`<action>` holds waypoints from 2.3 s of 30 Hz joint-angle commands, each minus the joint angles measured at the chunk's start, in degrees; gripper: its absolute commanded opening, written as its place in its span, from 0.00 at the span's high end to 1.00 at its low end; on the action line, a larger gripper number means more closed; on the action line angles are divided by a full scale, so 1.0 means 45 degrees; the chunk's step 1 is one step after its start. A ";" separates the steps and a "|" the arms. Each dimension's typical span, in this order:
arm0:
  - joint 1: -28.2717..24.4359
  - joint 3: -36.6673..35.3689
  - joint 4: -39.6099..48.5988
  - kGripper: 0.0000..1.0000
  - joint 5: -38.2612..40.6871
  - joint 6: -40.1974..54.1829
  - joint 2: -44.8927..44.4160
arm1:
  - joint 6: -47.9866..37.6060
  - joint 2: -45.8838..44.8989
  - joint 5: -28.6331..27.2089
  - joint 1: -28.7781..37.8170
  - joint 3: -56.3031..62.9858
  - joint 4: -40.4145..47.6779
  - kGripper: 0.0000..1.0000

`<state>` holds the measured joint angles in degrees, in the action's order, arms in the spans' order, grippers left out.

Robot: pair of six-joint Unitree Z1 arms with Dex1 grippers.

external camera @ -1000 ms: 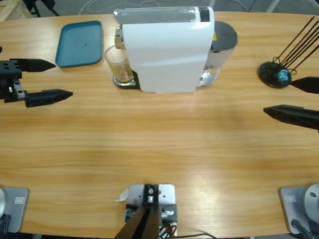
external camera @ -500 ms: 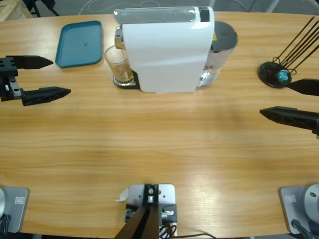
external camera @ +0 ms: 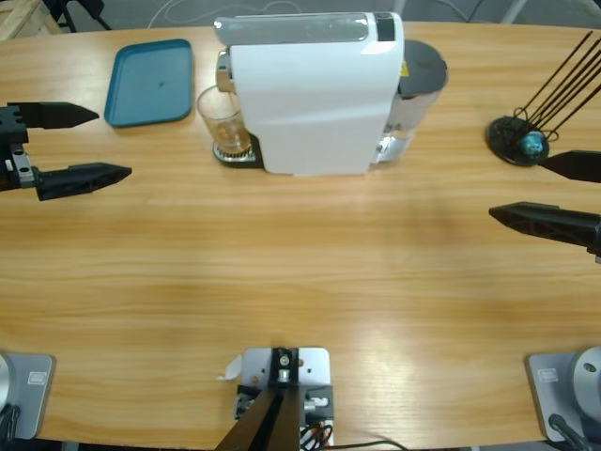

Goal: Pour coffee

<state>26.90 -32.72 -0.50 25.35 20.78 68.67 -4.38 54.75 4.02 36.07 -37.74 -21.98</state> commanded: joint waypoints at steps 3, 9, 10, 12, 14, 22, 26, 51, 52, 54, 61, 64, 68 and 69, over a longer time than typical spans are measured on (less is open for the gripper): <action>0.0136 0.0251 -0.0123 0.00 0.0110 -0.0067 -0.0357 | -0.0159 0.0322 -0.0210 0.0110 0.0378 0.0139 0.00; 0.0136 0.0258 -0.0120 0.00 0.0094 -0.0067 -0.0338 | -0.0159 0.0373 -0.0210 0.0110 0.0378 0.0158 0.00; 0.0136 0.0266 -0.0120 0.00 0.0090 -0.0067 -0.0338 | -0.0159 0.0373 -0.0210 0.0110 0.0378 0.0158 0.00; 0.0136 0.0278 -0.0123 0.00 0.0079 -0.0067 -0.0334 | -0.0159 0.0385 -0.0210 0.0110 0.0374 0.0158 0.00; 0.0136 0.0286 -0.0120 0.00 0.0032 -0.0067 -0.0295 | -0.0159 0.0388 -0.0210 0.0110 0.0378 0.0158 0.00; 0.0136 0.0368 -0.0123 0.00 0.0071 -0.0067 -0.0299 | -0.0159 0.0392 -0.0230 0.0110 0.0378 0.0158 0.00; 0.0132 0.0340 -0.0123 0.00 0.0071 -0.0059 -0.0338 | -0.0159 0.0412 -0.0226 0.0110 0.0378 0.0178 0.00; 0.0124 0.0395 -0.0143 0.00 0.0149 0.0069 -0.0146 | -0.0195 0.0510 -0.0249 0.0110 0.0378 0.0197 0.00; 0.0136 0.0395 -0.0143 0.00 0.0149 0.0069 -0.0158 | -0.0199 0.0510 -0.0249 0.0110 0.0378 0.0197 0.00; 0.0132 0.0387 -0.0143 0.00 0.0149 0.0073 -0.0162 | -0.0199 0.0510 -0.0245 0.0110 0.0378 0.0197 0.00; 0.0132 0.0376 -0.0143 0.00 0.0063 0.0062 -0.0092 | -0.0199 0.0553 -0.0230 0.0110 0.0378 0.0217 0.00; 0.0128 0.0274 -0.0127 0.00 -0.0129 0.0046 0.0076 | -0.0199 0.0568 -0.0183 0.0110 0.0378 0.0217 0.00; -0.0356 -0.0117 -0.0123 0.00 -0.0281 0.0179 0.0592 | -0.0238 0.0728 -0.0015 0.0110 0.0359 0.0209 0.00; -0.0427 -0.0238 -0.0131 0.00 -0.0203 0.0194 0.0666 | -0.0261 0.0767 -0.0015 0.0110 0.0355 0.0205 0.00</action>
<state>26.90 -32.71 -0.52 24.91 20.82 68.32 -4.62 55.73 3.88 36.07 -37.73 -21.82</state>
